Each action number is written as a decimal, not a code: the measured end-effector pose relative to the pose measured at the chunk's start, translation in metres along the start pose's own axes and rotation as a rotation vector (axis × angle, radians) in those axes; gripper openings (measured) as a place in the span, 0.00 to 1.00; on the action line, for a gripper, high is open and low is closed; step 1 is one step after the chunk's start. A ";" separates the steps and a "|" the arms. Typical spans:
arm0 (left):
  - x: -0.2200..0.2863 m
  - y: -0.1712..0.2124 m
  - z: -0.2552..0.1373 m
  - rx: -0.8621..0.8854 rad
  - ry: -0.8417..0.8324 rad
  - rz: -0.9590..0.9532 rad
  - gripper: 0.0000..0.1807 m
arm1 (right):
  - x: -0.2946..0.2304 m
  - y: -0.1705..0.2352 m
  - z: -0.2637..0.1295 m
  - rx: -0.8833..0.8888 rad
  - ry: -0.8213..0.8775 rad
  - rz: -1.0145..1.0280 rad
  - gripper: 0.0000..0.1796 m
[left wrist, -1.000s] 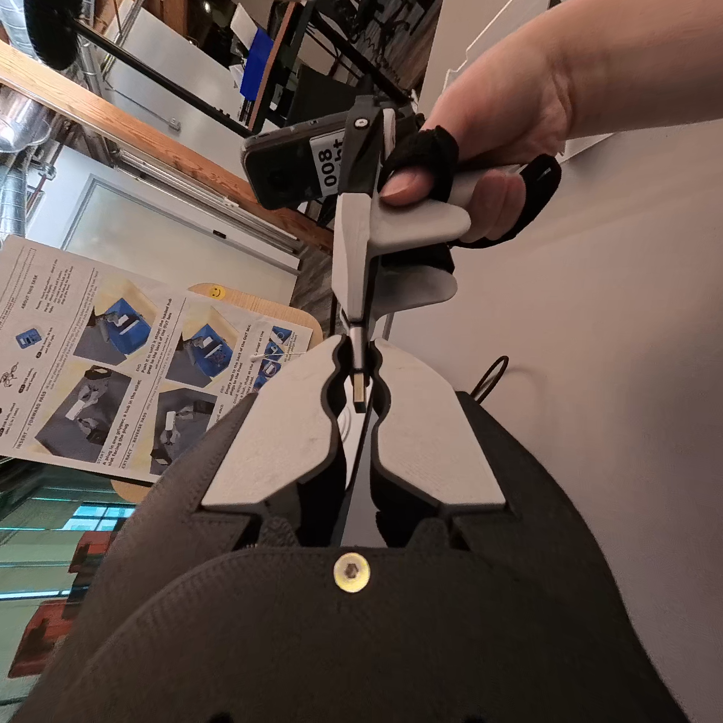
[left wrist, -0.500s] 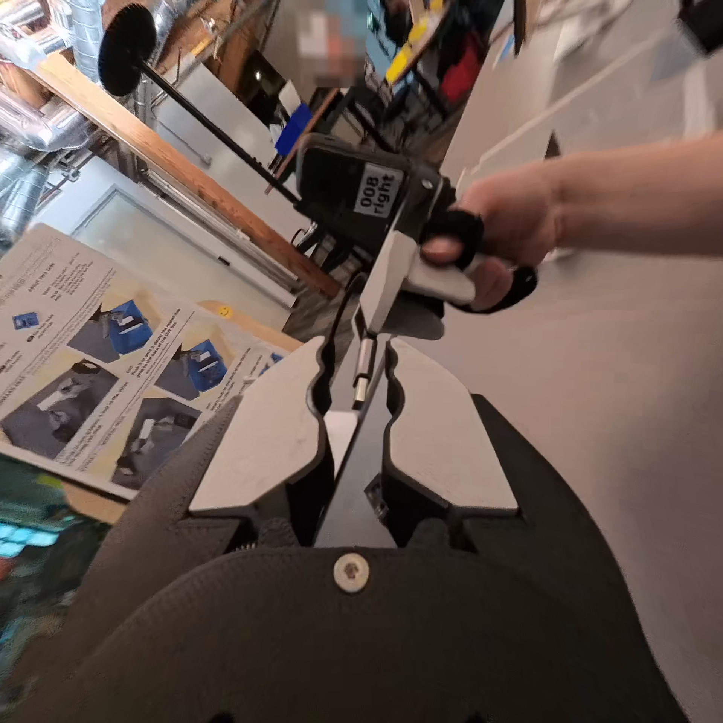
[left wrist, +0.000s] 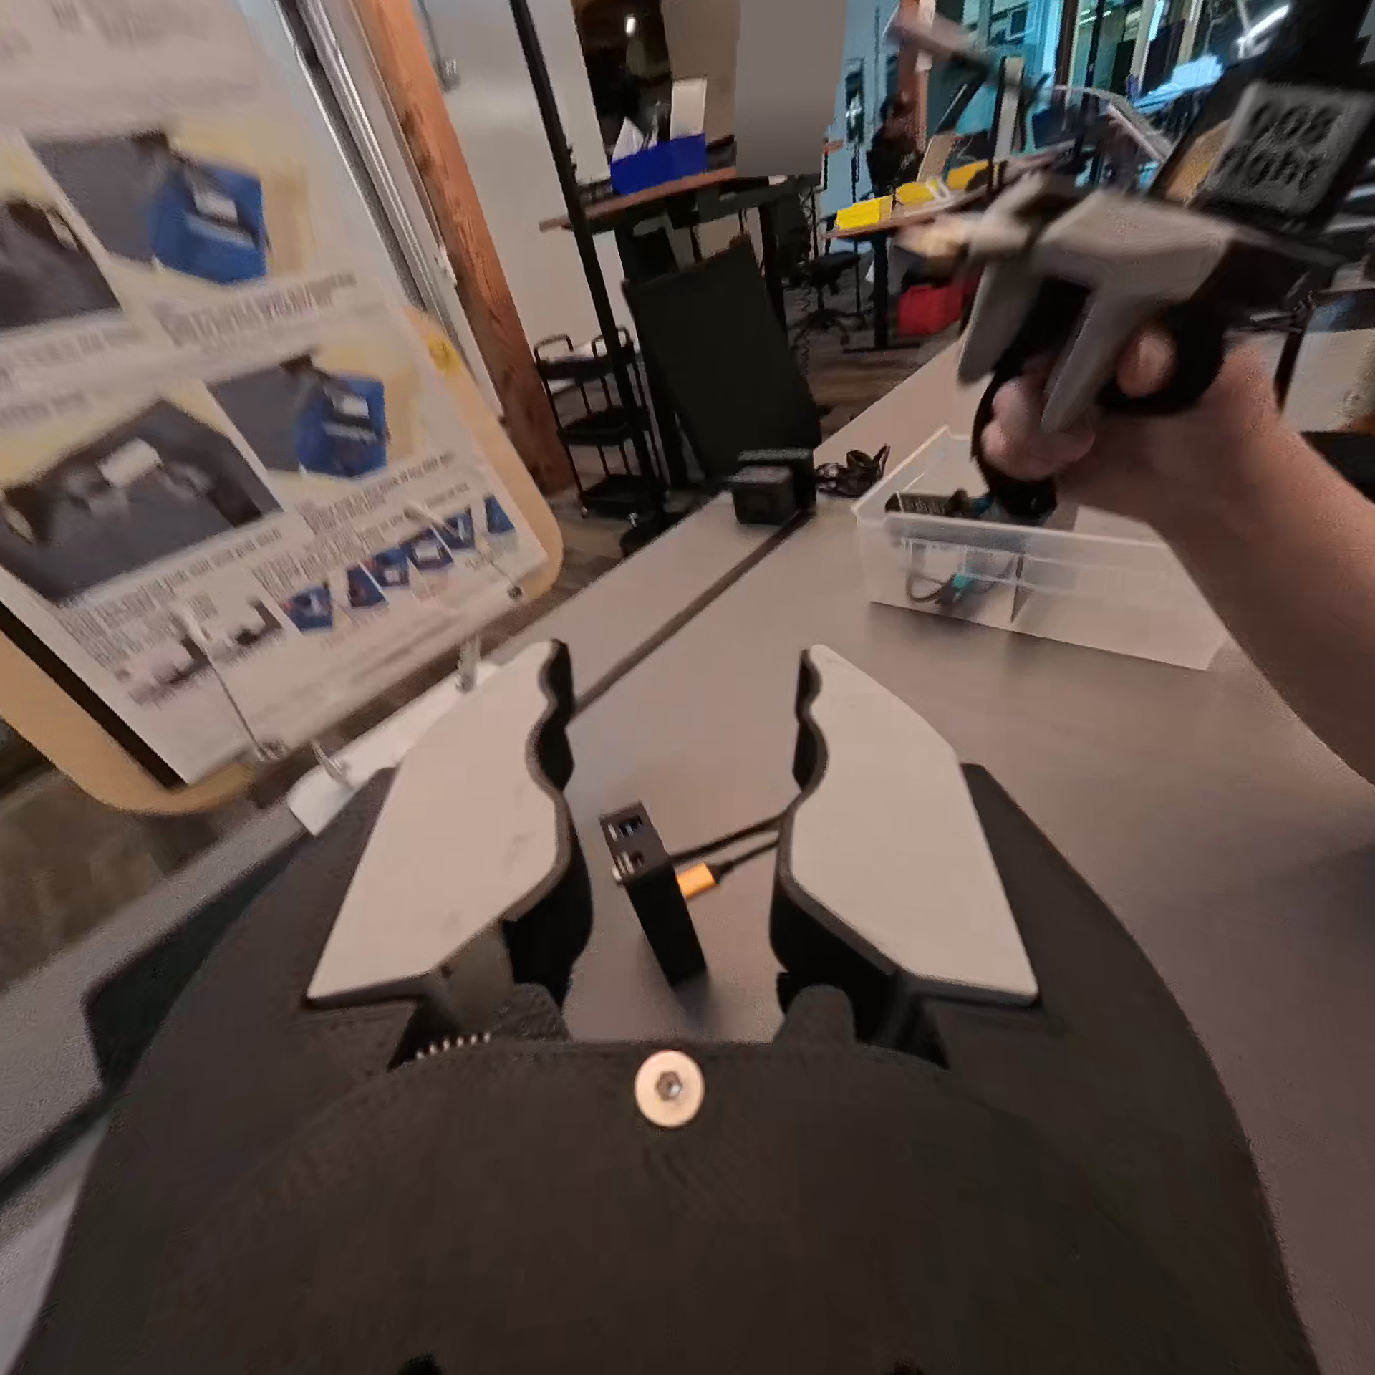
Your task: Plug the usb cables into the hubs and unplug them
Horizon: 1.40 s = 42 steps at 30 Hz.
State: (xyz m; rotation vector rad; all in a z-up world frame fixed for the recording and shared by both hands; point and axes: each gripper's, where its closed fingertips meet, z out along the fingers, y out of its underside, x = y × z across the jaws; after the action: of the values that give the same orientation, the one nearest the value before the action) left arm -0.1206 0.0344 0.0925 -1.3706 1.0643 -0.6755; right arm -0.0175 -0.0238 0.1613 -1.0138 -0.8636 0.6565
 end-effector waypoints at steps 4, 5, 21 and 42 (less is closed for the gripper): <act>-0.011 0.083 0.007 -0.159 -0.081 -0.061 0.35 | 0.001 -0.013 -0.006 -0.003 0.024 -0.049 0.05; -0.013 0.108 0.012 -0.215 -0.092 -0.091 0.36 | 0.001 -0.016 -0.007 -0.002 0.033 -0.059 0.05; -0.012 0.235 0.083 -0.602 -0.119 -0.107 0.25 | 0.004 -0.041 -0.025 -0.005 0.120 -0.130 0.05; -0.023 0.108 0.100 -0.237 0.063 -0.355 0.16 | 0.026 -0.001 -0.005 -0.178 0.285 -0.226 0.05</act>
State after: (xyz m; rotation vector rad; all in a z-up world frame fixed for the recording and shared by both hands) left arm -0.0622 0.1132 -0.0191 -1.7789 0.9820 -0.8763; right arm -0.0002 -0.0055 0.1685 -1.1185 -0.7788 0.2389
